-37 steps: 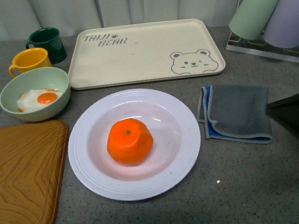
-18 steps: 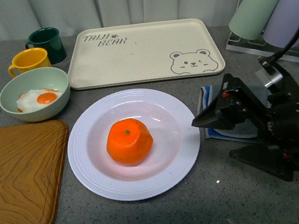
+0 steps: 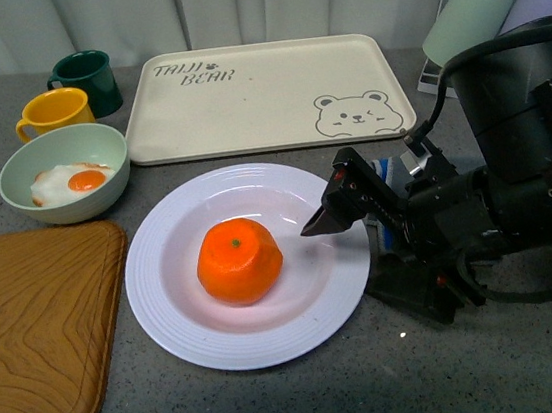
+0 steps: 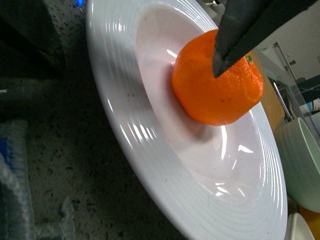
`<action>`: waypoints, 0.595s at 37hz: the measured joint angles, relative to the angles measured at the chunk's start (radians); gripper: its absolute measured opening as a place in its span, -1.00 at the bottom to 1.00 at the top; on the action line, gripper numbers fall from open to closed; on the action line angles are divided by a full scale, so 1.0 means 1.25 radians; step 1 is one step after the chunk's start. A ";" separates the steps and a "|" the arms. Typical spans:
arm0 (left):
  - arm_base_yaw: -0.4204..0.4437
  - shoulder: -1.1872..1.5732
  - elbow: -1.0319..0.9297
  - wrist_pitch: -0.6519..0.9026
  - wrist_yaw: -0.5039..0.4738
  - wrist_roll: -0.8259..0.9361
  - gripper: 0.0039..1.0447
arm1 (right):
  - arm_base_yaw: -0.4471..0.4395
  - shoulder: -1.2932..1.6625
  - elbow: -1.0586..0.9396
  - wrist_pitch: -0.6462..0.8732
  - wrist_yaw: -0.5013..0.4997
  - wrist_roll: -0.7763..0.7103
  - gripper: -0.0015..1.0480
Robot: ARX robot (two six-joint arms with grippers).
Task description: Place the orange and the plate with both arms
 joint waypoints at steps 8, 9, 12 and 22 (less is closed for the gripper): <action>0.000 0.000 0.000 0.000 0.000 0.000 0.88 | -0.003 0.030 0.069 -0.133 0.010 -0.013 -0.14; 0.000 0.000 0.000 0.000 0.000 0.000 0.88 | -0.005 0.032 0.072 -0.145 0.013 -0.015 -0.25; 0.000 0.000 0.000 0.000 0.000 0.000 0.88 | -0.010 0.034 0.073 -0.160 0.012 -0.024 -0.55; 0.000 0.000 0.000 0.000 0.000 0.000 0.88 | -0.032 -0.018 0.035 -0.092 -0.044 -0.046 -0.90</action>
